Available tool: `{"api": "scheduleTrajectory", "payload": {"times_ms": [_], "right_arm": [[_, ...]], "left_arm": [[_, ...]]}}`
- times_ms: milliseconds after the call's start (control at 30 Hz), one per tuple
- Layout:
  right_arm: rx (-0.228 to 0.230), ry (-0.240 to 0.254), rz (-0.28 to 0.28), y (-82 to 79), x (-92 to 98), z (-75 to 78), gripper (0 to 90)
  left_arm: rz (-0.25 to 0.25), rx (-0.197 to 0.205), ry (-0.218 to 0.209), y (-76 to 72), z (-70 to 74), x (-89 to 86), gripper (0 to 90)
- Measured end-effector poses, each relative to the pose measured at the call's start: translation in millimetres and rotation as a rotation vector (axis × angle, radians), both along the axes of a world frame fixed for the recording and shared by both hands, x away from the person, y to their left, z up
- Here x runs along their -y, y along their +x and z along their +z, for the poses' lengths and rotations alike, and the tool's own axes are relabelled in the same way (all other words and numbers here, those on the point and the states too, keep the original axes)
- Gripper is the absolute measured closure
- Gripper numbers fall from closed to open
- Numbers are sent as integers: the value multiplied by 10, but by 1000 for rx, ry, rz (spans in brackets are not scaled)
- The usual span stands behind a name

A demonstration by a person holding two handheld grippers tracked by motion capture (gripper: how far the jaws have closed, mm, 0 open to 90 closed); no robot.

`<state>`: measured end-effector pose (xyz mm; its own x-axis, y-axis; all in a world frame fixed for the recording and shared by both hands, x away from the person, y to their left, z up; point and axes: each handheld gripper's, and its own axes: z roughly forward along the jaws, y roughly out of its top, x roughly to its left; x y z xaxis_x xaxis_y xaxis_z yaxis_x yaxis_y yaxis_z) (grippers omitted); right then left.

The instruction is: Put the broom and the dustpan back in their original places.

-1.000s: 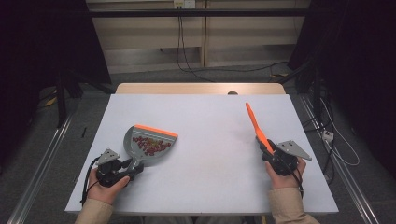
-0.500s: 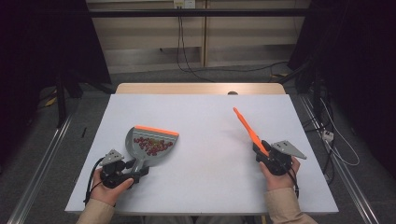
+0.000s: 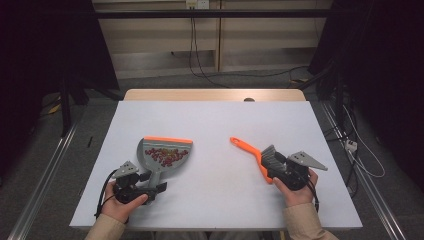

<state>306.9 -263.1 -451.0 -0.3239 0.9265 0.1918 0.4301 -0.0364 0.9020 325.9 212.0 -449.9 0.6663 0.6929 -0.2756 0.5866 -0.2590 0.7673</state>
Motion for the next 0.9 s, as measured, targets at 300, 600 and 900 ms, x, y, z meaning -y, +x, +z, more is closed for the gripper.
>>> {"api": "scheduleTrajectory", "payload": {"times_ms": [300,600,900], "right_arm": [[13,10,14,-116,103,43,307],[28,-3,49,-172,90,75,265],[24,-6,82,-223,149,82,227]], "left_arm": [[-12,27,-29,-23,32,-73,153],[9,114,-66,-33,104,-198,95],[3,168,-84,-14,160,-275,88]]}}
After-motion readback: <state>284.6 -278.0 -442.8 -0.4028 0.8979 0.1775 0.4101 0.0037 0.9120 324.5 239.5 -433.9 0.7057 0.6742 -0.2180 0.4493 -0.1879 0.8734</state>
